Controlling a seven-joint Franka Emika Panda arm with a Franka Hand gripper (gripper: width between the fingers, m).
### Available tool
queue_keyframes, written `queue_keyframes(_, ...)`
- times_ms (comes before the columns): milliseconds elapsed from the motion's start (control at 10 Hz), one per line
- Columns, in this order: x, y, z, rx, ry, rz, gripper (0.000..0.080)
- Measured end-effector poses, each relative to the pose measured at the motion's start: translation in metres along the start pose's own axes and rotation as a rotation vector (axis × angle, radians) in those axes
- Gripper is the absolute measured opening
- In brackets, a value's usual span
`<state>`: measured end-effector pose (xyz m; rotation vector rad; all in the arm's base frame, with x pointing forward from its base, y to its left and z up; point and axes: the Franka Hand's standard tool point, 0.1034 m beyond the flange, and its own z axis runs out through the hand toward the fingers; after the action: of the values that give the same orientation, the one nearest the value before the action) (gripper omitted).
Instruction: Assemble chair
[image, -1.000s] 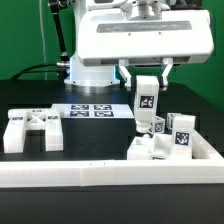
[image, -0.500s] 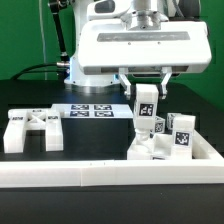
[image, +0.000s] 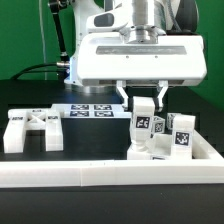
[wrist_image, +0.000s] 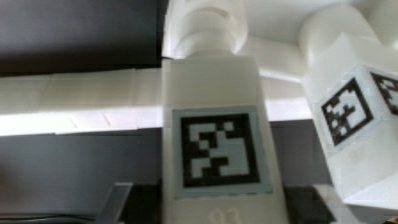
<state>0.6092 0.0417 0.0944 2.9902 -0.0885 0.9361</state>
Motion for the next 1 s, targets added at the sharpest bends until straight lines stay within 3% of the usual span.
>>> queue_keyframes(1000, -0.014, -0.001, 0.008, -0.007, 0.002, -0.012, 0.0297)
